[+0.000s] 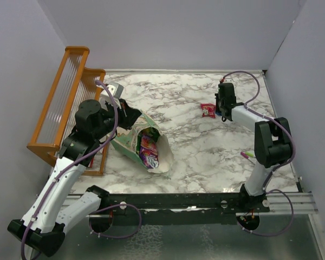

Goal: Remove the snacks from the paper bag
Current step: Place the snack at the center of the board, then adjust the snack in the paper bag.

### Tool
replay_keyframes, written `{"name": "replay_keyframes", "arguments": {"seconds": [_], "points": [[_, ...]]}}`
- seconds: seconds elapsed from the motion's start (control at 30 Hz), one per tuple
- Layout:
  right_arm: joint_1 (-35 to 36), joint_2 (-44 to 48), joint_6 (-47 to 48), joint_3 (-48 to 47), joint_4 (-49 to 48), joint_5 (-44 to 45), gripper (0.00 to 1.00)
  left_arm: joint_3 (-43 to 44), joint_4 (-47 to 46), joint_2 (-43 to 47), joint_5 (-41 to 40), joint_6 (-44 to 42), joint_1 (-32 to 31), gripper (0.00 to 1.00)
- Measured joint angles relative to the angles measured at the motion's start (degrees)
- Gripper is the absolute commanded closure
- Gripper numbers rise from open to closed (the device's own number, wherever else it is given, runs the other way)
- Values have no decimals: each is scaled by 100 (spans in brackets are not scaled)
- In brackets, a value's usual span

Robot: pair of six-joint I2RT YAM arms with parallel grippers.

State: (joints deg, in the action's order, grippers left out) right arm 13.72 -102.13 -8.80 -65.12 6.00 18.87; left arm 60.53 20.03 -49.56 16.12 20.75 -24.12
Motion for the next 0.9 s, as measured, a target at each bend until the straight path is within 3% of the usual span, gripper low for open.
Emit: {"name": "replay_keyframes", "arguments": {"seconds": [0.1,0.23,0.6,0.9], "points": [[-168,-205,136,-98,-2,-52,93,0,0,0,0,0,0,100],[-184,-348,247,-146,-96,-125,79,0,0,0,0,11,0,100],[-181,-284,295,-142,-101,-411,54,0,7,0,7,59,0,100],[-181,2520,-413,1578,-575,-1602,48,-2,-17,11,31,146,0,100]]}}
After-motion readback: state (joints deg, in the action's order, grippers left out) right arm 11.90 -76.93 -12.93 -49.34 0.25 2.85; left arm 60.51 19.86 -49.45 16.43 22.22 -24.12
